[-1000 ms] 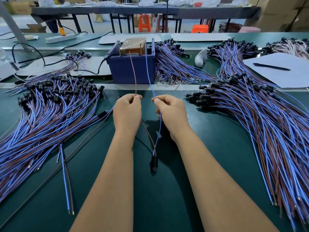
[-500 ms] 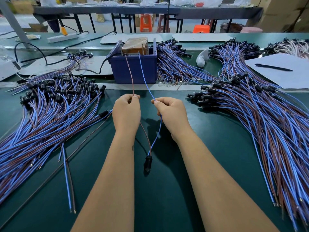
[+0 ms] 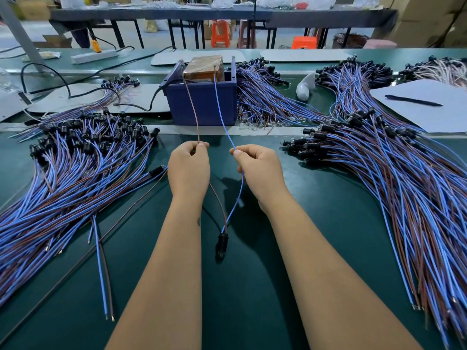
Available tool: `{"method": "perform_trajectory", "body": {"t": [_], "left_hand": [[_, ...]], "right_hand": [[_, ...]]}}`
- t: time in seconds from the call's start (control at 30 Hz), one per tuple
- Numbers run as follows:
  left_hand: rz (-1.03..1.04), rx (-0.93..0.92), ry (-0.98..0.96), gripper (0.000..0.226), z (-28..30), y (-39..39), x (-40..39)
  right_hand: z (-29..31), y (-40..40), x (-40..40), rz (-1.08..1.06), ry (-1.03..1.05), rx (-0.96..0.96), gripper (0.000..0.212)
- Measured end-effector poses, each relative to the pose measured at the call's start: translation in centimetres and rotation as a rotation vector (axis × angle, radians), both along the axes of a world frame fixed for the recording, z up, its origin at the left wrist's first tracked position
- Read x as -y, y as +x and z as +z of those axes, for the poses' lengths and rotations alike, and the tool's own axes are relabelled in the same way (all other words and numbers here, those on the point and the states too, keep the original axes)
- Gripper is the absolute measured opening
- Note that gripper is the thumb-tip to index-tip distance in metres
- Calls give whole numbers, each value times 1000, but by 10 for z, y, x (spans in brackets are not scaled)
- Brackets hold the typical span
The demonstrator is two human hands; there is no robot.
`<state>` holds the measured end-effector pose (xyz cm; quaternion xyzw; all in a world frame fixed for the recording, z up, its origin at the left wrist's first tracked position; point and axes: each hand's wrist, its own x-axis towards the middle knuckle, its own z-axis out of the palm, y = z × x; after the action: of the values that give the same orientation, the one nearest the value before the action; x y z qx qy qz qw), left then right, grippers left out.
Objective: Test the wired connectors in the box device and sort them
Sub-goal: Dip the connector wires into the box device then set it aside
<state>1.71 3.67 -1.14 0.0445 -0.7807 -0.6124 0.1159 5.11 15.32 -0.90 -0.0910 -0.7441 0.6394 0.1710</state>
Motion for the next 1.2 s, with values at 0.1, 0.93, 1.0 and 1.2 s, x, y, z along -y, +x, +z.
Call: {"method": "perform_trajectory", "body": {"t": [0.1,0.93,1.0,1.2], "left_hand": [[-4,3,12,23,0,1,1],[9,-11,13,24,1,0,2],[3,-14,22,24,1,0,2],[-46,23,62,21,3,1,0]], "right_hand": [[0,1,-1,-1,3,2,19],[-2,-1,-2,1,44,22,16],[-2,-1,-2,1,45,21,17],[-1,0,0,-5,27,-5,15]]}}
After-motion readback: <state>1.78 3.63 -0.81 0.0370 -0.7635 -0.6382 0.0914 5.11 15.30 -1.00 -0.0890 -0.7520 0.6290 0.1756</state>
